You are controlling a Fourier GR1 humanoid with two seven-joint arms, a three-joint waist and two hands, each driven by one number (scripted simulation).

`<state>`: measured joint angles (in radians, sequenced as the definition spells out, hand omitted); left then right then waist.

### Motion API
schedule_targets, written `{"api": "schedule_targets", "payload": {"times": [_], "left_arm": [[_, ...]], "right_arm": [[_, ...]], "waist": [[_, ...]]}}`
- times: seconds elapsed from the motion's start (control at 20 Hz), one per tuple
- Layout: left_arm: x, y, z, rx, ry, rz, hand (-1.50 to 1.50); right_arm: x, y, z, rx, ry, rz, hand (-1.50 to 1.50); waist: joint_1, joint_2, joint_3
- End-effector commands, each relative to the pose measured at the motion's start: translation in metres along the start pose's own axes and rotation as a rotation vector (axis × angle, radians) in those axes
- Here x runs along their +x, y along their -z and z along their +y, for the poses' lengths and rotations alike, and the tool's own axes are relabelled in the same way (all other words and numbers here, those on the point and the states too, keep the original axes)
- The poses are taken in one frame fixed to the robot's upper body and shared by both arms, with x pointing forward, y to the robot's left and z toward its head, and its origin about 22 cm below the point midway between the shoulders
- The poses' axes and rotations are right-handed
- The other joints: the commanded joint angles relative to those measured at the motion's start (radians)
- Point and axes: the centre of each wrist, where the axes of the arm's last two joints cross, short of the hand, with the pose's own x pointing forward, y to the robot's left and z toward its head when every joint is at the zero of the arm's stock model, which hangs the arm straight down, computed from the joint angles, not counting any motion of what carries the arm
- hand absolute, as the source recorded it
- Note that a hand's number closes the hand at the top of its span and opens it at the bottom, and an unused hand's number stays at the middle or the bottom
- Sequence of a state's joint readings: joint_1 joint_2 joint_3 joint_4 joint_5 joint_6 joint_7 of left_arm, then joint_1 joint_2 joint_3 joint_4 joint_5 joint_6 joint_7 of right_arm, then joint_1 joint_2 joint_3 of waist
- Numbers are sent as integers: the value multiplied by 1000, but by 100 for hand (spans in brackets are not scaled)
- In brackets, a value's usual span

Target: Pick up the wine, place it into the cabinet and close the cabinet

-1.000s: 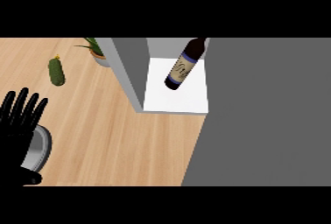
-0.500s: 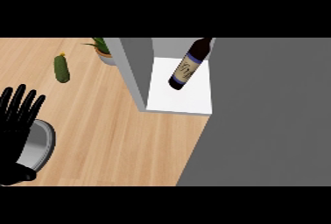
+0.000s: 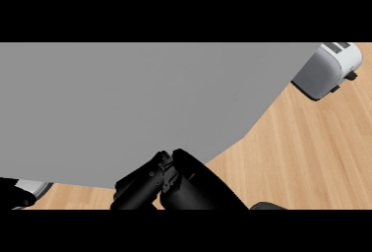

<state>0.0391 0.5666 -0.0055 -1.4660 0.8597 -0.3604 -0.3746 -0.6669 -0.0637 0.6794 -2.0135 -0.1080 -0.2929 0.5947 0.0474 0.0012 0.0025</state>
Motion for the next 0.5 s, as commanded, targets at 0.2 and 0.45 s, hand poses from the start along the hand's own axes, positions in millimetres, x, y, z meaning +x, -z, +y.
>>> {"api": "schedule_targets", "payload": {"times": [0.2, 0.45], "left_arm": [[19, 4, 28, 45, 33, 11, -150], [10, -6, 21, 59, 35, 3, -150]], "right_arm": [[12, 76, 1, -31, 41, 30, 150], [-21, 88, -23, -80, 127, 62, 150]], "waist": [[-26, 1, -4], [-32, 2, -3]]}}
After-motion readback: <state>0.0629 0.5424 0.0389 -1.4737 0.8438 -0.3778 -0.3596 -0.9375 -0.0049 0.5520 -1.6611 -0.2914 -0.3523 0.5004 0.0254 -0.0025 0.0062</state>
